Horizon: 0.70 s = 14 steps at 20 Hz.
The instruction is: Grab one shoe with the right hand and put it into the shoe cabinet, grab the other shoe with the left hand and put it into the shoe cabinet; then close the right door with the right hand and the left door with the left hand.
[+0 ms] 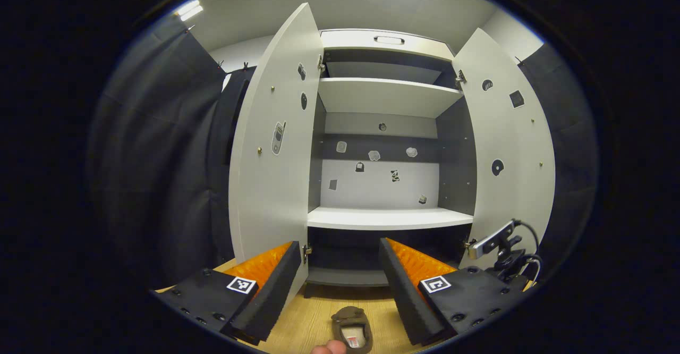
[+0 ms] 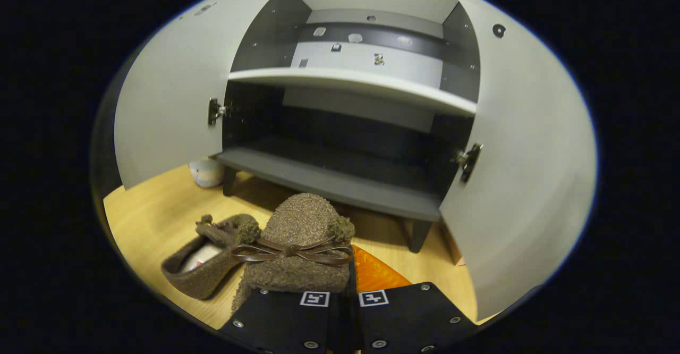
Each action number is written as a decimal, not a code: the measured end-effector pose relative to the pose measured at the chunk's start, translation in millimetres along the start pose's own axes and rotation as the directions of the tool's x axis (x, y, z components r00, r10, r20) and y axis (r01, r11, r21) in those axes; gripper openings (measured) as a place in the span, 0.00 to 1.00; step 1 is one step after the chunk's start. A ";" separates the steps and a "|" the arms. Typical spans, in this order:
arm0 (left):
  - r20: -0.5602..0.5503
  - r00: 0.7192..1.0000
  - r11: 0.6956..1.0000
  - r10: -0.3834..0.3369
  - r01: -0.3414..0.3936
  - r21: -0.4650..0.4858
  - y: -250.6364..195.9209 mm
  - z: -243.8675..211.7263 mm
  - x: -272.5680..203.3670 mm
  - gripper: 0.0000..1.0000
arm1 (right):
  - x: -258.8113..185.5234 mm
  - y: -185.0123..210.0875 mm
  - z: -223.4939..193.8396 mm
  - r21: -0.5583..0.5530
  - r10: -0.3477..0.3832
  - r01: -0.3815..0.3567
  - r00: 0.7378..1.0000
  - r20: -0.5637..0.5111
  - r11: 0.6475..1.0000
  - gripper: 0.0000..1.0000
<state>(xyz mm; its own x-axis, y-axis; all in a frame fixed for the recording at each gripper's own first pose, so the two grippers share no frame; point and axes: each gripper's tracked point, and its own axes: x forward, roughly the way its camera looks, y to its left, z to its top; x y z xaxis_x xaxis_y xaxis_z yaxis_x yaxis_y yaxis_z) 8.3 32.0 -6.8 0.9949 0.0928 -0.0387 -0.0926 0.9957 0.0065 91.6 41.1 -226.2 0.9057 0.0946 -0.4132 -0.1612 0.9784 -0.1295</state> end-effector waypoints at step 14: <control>-0.007 0.996 0.995 -0.092 0.092 0.034 -20.6 -11.5 18.4 0.97 | 113.2 -101.0 311.2 0.115 -0.177 0.158 0.967 0.182 0.981 0.06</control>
<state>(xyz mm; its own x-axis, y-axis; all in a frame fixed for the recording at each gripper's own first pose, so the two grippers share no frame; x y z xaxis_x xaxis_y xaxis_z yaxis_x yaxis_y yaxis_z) 28.1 13.2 -19.1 0.9989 0.0013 -0.0458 0.0004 0.9993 0.0372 332.4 10.2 20.6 0.9759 -0.0484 -0.2126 0.0301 0.9956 -0.0884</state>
